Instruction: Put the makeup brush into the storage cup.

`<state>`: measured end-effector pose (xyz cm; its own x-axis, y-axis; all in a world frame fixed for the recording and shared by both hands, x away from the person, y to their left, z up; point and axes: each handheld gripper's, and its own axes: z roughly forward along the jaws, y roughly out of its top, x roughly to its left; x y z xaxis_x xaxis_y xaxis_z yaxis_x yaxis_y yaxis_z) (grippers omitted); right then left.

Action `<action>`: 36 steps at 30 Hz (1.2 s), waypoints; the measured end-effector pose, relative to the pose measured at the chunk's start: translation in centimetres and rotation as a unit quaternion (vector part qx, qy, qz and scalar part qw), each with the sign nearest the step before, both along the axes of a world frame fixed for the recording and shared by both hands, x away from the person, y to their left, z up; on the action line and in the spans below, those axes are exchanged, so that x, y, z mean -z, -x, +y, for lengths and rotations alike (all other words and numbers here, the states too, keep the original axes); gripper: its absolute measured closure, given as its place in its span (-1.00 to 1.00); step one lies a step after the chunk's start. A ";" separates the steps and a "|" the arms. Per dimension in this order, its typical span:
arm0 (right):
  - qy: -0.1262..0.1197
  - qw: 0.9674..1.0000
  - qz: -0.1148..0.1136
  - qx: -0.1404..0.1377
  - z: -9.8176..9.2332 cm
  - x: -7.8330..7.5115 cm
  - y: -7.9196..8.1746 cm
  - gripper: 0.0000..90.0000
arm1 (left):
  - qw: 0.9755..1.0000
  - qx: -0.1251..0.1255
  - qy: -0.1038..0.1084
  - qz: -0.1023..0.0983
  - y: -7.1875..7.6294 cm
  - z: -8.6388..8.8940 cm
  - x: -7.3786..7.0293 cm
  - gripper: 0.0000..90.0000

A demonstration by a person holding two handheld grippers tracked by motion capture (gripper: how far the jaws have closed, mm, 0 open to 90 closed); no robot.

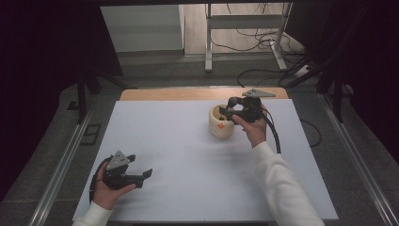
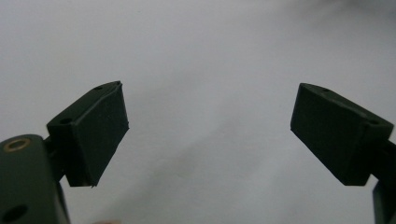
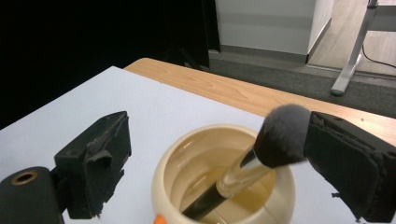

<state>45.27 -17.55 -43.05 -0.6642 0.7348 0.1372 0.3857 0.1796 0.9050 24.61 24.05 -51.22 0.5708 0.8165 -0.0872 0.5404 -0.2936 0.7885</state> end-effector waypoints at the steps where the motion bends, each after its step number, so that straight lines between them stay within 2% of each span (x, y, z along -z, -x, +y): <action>1: -0.002 1.000 -0.002 -0.004 -0.4 0.0 0.4 -0.82 | 1.000 0.000 0.000 -0.001 0.0 0.0 0.0 -0.74; 6: -0.008 1.000 -0.003 -0.008 -1.6 -0.2 1.4 -0.82 | 1.000 -0.001 0.000 0.000 0.0 0.0 0.0 -0.74; 8: -0.008 1.000 -0.002 -0.009 -2.5 -0.1 2.2 -0.83 | 1.000 0.000 -0.001 0.000 0.0 0.0 0.0 -0.74; 13: -0.005 1.000 -0.002 -0.010 -3.4 0.0 2.9 -0.83 | 1.000 0.000 -0.002 -0.001 0.0 -0.1 0.0 -0.74; 19: 0.013 1.000 -0.004 -0.017 -4.5 0.0 4.3 -0.83 | 1.000 0.000 0.000 -0.001 0.0 -0.1 0.0 -0.74; 20: 0.031 0.999 -0.009 -0.018 -5.0 0.2 5.0 -0.83 | 1.000 0.000 0.000 0.001 -0.1 -0.1 0.0 -0.74; 36: 0.054 0.998 0.015 -0.023 -9.0 2.6 9.0 -0.82 | 1.000 0.000 0.001 0.001 -0.1 -0.1 0.0 -0.74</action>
